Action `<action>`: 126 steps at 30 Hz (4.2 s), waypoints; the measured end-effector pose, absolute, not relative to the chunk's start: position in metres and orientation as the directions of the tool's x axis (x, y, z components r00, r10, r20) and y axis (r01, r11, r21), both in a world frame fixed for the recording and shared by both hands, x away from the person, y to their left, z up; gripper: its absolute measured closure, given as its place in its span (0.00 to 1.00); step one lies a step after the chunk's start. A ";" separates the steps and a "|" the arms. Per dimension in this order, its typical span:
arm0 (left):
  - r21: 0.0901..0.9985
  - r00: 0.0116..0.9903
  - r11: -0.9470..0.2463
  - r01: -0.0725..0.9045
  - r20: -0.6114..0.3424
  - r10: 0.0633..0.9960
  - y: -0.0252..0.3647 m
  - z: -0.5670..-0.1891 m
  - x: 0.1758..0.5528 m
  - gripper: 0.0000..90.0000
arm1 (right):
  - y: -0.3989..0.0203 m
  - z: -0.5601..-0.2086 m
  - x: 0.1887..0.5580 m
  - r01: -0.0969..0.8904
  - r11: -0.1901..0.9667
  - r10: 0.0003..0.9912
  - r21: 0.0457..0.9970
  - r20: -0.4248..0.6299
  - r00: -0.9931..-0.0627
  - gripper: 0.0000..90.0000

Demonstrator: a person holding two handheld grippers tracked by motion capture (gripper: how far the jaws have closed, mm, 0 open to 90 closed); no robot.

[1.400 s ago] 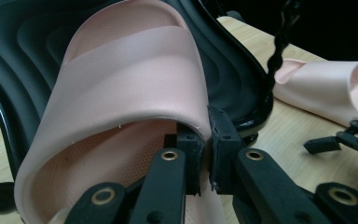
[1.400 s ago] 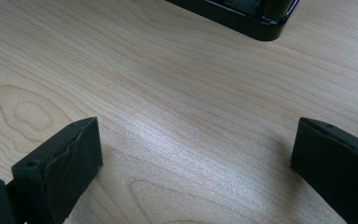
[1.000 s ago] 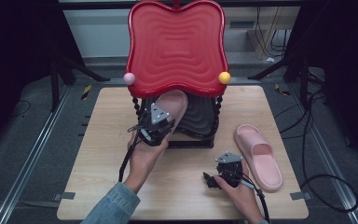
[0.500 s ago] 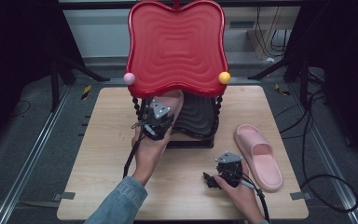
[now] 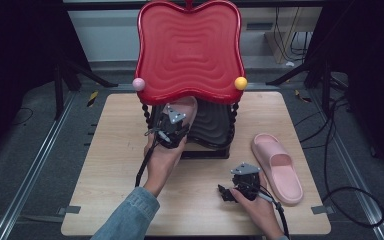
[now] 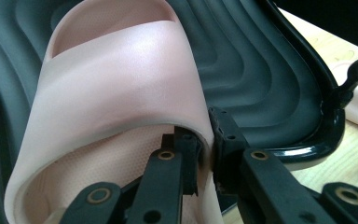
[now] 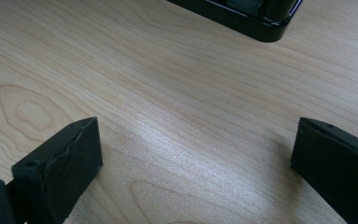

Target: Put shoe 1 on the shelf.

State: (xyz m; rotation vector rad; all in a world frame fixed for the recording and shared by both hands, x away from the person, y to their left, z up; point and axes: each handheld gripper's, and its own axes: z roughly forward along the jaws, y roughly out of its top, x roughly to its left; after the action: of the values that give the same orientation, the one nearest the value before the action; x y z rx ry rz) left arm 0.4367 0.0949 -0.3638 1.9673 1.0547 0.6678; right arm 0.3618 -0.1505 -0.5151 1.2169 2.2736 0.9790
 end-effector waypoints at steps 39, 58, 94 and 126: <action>0.816 0.669 -0.447 0.367 0.102 0.736 0.143 -0.362 0.383 0.77 | -0.151 -0.515 0.362 0.569 0.382 0.833 0.728 -0.005 -0.553 0.02; 0.757 0.727 -0.534 0.377 0.115 0.677 0.199 -0.391 0.329 1.00 | -0.150 -0.515 0.362 0.570 0.381 0.835 0.728 -0.006 -0.550 0.02; 0.700 0.761 -0.579 0.418 0.077 0.644 0.170 -0.427 0.358 1.00 | -0.150 -0.515 0.362 0.569 0.381 0.836 0.728 -0.008 -0.549 0.02; 0.719 0.737 -0.540 0.438 0.057 0.673 0.156 -0.405 0.390 1.00 | -0.150 -0.515 0.362 0.567 0.384 0.835 0.729 -0.010 -0.551 0.02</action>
State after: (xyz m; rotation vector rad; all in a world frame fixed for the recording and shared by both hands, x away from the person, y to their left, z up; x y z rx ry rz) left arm 0.3904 0.1557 -0.4051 2.2268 0.8328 0.4282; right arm 0.3618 -0.1499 -0.5150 1.2158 2.2714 0.9748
